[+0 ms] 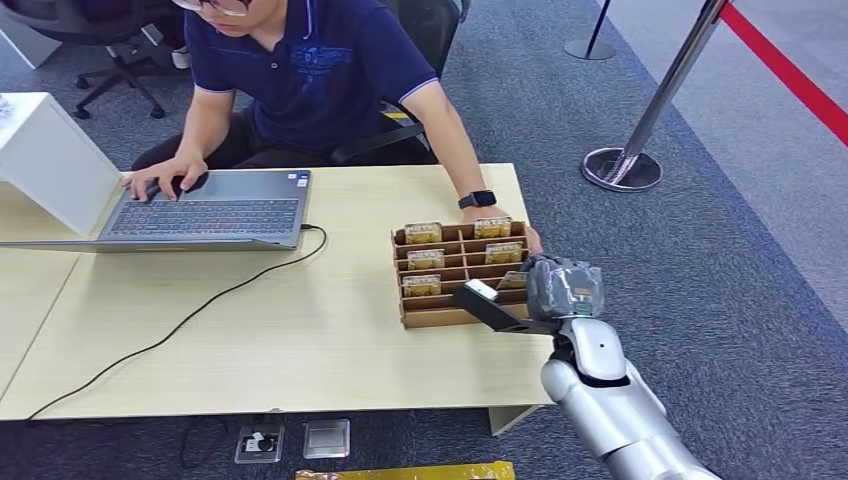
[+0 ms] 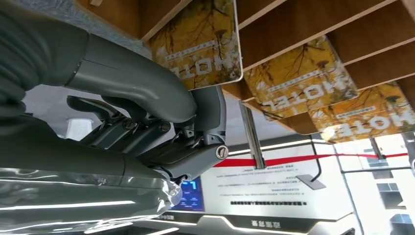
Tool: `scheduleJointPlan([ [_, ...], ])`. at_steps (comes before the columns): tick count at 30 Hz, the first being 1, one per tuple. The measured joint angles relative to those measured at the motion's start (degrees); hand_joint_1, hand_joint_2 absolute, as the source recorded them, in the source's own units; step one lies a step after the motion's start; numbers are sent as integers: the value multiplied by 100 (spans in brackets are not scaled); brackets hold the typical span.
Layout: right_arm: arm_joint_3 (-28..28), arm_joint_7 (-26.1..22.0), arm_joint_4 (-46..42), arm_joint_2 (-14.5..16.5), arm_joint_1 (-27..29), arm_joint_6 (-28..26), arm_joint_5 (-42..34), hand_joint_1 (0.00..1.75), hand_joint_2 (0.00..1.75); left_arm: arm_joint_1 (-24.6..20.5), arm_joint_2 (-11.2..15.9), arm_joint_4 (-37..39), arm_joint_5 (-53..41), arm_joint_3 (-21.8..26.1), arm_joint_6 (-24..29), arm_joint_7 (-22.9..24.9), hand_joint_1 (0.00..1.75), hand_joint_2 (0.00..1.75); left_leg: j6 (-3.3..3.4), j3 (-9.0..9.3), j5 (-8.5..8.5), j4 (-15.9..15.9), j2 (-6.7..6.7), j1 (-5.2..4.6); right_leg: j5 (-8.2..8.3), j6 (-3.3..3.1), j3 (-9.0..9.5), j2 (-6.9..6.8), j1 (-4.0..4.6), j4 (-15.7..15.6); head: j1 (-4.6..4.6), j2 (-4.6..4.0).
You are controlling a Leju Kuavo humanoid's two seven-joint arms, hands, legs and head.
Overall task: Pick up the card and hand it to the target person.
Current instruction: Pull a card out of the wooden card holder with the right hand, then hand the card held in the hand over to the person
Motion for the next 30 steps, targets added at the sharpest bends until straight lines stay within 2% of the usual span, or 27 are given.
scheduleJointPlan([
  [3, -52, -159, -116, 1, 76, -424, -111, 175, 175, -2, 1, 0, -22, -11, 7, 9, 0, 0, 0, -2, 0, 0, 0, 0, 0, 0, -2, 0, 0, 0, 2, 0],
  [5, -98, -433, -283, 9, 134, -834, -266, 175, 175, -3, 1, 0, -42, -37, 27, 26, 0, 0, 0, -3, 0, 0, 0, 0, 0, 0, -3, 0, 0, 0, 1, 0],
  [8, -330, -1254, -688, 136, 216, -1094, -486, 175, 175, -4, 1, -1, -73, -75, 71, 36, 0, 0, 0, -2, 0, -1, 1, 0, 0, 0, -4, 0, 0, 0, 3, 1],
  [12, -884, -2437, -1201, 529, 305, -1110, -728, 175, 175, -8, -1, 0, -116, -99, 106, 55, 0, 0, -1, -1, 1, -2, 0, 1, 0, -1, -3, 0, 1, 1, -11, -1],
  [18, -1705, -3709, -1619, 1136, 345, -1114, -1050, 175, 175, -29, -2, 0, -187, -170, 140, 116, 0, 0, -1, -1, 1, -1, 2, 1, 0, 0, -2, 1, 1, 2, 1, 1],
  [23, -2129, -4037, -1749, 1472, 329, -1114, -1166, 175, 175, -55, -2, -1, -208, -226, 140, 130, 0, 0, -1, -2, 1, -1, 2, 1, 0, 0, -2, 1, 0, 2, 3, 0],
  [30, -2396, -4192, -1773, 1608, 202, -1113, -1272, 175, 175, -102, -1, 0, -286, -259, 119, 142, 0, 0, -1, -2, 1, -1, 1, 1, 0, 0, -2, 1, 1, 2, -2, 1],
])
